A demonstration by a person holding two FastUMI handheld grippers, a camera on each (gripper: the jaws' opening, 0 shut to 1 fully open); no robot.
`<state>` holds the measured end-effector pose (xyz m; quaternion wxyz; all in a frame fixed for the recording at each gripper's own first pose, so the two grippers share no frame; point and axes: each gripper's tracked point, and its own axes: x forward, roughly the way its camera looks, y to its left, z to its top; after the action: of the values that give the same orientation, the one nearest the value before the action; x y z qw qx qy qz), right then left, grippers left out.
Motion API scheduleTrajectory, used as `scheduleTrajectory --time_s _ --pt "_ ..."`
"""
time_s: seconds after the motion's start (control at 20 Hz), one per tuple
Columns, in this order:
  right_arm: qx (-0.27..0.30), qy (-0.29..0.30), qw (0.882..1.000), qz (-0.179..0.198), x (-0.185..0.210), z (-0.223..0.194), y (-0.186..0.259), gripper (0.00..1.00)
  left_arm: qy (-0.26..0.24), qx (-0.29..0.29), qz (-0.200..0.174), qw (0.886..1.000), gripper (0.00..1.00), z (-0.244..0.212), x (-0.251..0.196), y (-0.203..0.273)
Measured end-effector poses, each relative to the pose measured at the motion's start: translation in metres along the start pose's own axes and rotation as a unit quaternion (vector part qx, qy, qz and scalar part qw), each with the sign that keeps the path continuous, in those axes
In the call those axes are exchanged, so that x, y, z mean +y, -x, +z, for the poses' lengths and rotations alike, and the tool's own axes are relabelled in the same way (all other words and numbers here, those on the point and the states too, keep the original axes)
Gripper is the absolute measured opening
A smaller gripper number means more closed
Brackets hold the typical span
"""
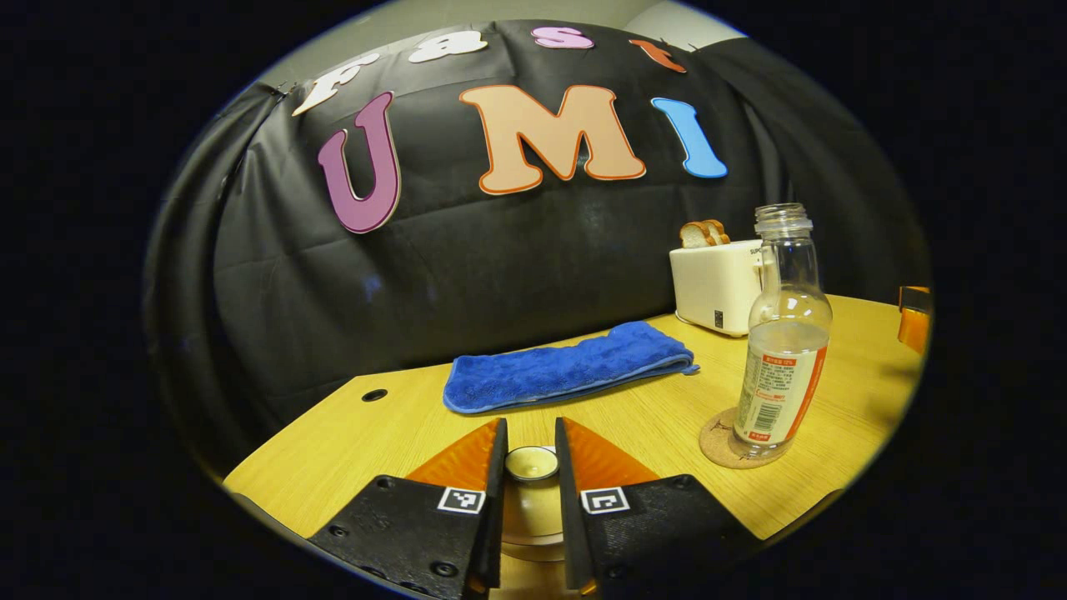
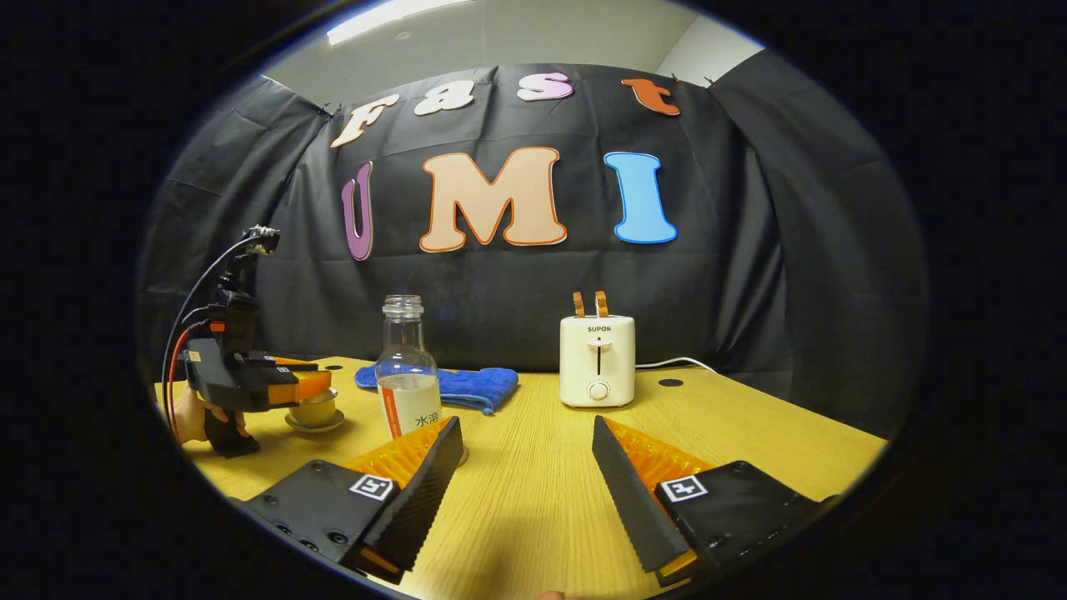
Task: Open the teacup lid with one hand, grasp the water bottle and pour water into the teacup with the other hand; after pouring, place the water bottle on the coaster and then close the teacup lid.
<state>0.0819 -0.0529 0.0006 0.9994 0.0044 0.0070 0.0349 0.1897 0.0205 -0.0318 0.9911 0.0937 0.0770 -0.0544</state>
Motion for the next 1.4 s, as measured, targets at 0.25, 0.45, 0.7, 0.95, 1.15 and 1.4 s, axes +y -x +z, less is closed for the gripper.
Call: scheduleTrajectory --time_s 0.25,0.45,0.7,0.95,1.15,1.4 --pt "0.000 0.000 1.000 -0.001 -0.001 0.000 0.001 0.94 0.005 -0.009 0.003 1.000 0.59 0.002 0.002 0.000" --pt "0.000 0.000 1.000 -0.001 0.000 0.000 0.001 0.94 0.006 -0.021 0.013 1.000 1.00 0.005 0.009 0.000" --pt "0.000 0.000 1.000 -0.002 -0.001 0.000 0.001 0.94 0.036 -0.049 0.040 0.997 0.96 0.012 0.023 0.011" --pt "-0.001 0.001 1.000 -0.014 -0.004 0.001 0.001 0.99 0.055 -0.051 0.050 0.996 0.96 0.008 0.028 0.036" --pt "-0.002 0.001 1.000 -0.022 -0.001 0.001 0.002 0.94 0.056 -0.058 0.042 0.996 0.96 0.005 0.023 0.072" --pt "-0.002 0.000 1.000 -0.012 0.022 0.000 0.012 0.99 0.088 -0.065 0.037 0.993 0.96 0.003 0.019 0.111"
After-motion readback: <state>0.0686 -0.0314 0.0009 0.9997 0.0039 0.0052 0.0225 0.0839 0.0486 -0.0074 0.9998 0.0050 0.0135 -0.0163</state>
